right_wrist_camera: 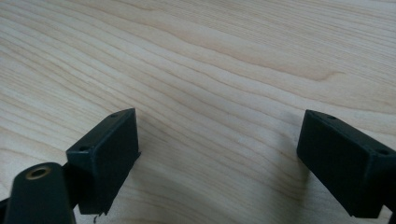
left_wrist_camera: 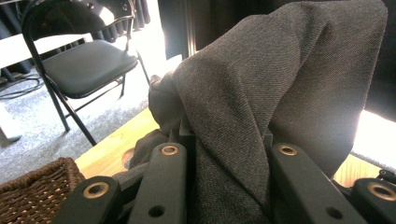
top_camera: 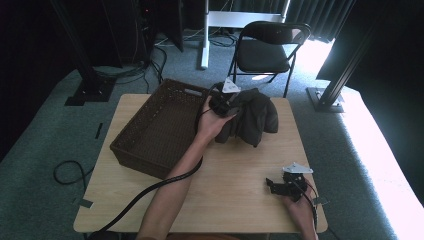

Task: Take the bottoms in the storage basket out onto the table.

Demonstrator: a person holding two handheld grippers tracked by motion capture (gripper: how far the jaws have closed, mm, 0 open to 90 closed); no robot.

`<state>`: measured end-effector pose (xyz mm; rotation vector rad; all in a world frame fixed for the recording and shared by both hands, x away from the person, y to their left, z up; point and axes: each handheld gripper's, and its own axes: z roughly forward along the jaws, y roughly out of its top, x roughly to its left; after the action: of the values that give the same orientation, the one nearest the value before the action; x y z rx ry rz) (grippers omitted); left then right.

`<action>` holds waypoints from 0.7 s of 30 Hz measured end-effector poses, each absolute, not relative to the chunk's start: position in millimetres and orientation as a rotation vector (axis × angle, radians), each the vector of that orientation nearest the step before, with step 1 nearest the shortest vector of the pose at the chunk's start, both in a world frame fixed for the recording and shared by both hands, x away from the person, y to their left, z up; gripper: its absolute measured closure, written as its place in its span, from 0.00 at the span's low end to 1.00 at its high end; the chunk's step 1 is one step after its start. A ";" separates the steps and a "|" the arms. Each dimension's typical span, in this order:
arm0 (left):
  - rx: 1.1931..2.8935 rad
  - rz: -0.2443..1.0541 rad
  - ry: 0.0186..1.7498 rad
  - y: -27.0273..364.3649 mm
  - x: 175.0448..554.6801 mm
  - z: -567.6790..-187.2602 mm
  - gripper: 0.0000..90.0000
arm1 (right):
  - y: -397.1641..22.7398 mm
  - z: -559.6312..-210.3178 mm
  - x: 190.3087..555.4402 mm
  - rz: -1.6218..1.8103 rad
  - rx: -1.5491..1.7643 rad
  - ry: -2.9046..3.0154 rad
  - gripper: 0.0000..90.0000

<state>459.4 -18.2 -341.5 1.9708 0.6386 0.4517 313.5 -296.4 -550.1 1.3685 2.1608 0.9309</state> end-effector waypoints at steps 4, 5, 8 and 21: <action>1.973 0.445 0.645 -19.2 460.9 -345.4 0.85 | -296.4 -550.1 313.5 0.931 1.368 2.161 0.14; 1.973 0.445 0.645 -19.2 460.9 -345.4 0.85 | -296.4 -550.1 313.5 0.931 1.369 2.161 0.14; 1.972 0.446 0.653 -20.3 461.9 -348.7 0.85 | -296.4 -550.1 313.5 0.931 1.368 2.161 0.14; 1.980 0.451 0.666 -24.7 463.9 -359.5 0.85 | -296.4 -550.1 313.5 0.931 1.369 2.161 0.14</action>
<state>463.9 -24.7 -359.5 1.9797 0.6660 0.4507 313.5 -296.4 -550.1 1.3686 2.1609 0.9309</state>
